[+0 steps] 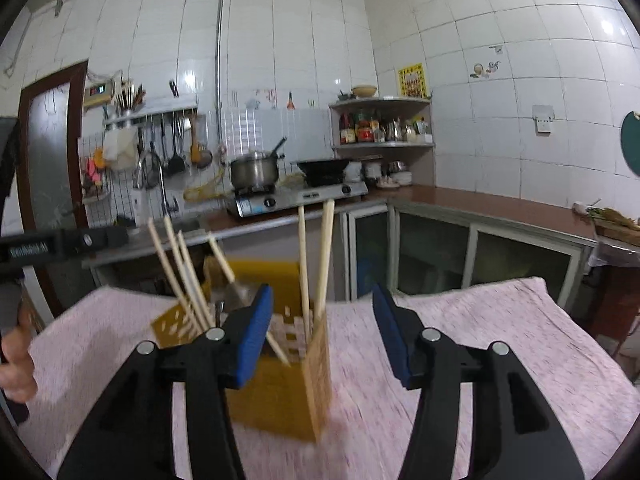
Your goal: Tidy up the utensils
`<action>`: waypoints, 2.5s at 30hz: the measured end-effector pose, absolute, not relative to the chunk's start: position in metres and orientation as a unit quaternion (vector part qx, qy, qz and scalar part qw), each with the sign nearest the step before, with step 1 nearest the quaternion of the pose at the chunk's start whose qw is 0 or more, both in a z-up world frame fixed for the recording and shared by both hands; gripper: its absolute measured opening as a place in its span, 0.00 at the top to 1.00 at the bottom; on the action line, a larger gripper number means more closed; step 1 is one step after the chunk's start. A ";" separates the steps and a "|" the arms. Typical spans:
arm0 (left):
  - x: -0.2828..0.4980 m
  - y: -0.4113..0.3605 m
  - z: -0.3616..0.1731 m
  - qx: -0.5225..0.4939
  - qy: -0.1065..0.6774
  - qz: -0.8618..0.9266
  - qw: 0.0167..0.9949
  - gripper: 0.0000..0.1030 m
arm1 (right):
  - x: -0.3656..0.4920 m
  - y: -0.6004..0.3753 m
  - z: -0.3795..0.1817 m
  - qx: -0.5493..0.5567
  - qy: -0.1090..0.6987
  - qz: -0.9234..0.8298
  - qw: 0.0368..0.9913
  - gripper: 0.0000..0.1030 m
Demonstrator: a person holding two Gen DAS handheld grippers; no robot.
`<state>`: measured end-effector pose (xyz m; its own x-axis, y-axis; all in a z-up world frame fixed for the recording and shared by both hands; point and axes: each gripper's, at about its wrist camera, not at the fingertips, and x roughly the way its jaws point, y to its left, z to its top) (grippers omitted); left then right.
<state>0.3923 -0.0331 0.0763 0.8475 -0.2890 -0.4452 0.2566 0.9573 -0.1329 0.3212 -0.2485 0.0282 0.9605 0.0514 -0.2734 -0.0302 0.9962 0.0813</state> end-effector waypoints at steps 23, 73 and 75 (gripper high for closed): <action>0.141 0.014 0.043 -0.017 0.186 -0.074 0.980 0.05 | 0.128 -0.207 0.002 0.028 0.202 -0.013 0.979 0.04; 0.057 0.002 0.016 -0.001 0.151 -0.075 0.986 0.05 | 0.041 -0.187 0.010 0.018 0.120 -0.082 0.989 0.04; 0.057 0.002 0.016 0.001 0.148 -0.074 0.986 0.05 | 0.042 -0.188 0.010 0.020 0.122 -0.083 0.989 0.04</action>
<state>0.0570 0.0017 0.0160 0.9451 -0.1461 -0.2924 0.1465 0.9890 -0.0206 0.0422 -0.1883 0.0103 0.9566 -0.1585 -0.2444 0.1680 0.9856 0.0185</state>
